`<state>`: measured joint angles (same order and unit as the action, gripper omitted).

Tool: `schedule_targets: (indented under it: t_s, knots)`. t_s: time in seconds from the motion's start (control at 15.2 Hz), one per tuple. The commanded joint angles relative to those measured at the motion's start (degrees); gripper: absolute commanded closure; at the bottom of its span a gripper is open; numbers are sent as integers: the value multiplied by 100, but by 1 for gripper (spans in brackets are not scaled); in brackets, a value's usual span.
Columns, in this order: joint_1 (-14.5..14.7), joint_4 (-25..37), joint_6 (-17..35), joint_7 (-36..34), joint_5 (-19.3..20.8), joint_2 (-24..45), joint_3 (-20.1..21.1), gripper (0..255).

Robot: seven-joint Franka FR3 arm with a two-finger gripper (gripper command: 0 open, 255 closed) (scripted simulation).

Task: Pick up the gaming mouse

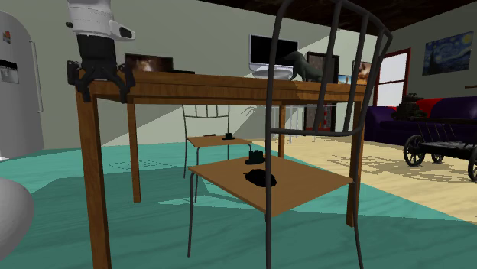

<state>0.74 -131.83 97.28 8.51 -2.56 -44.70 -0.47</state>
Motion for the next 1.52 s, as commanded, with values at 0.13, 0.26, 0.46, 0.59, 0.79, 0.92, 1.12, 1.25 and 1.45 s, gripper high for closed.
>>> schedule_targets:
  t_s: [0.13, 0.26, 0.46, 0.59, 0.79, 0.92, 1.12, 1.25, 1.45]
  knots:
    - [-43, -148, 100, 360, 128, -9, -269, 0]
    - [-87, -264, 207, 721, 260, 17, -542, 0]
    - [-156, -378, 380, 1264, 457, 126, -957, 0]
    - [-196, -413, 504, 1627, 581, 245, -1238, 0]
    - [-240, -403, 702, 2175, 746, 492, -1664, 0]
    - [-252, -355, 838, 2542, 835, 701, -1954, 0]
    - [-241, -222, 1047, 3103, 924, 1077, -2395, 0]
    - [-211, -92, 1184, 3487, 943, 1370, -2696, 0]
    - [-134, 162, 1382, 4090, 893, 1873, -3156, 0]
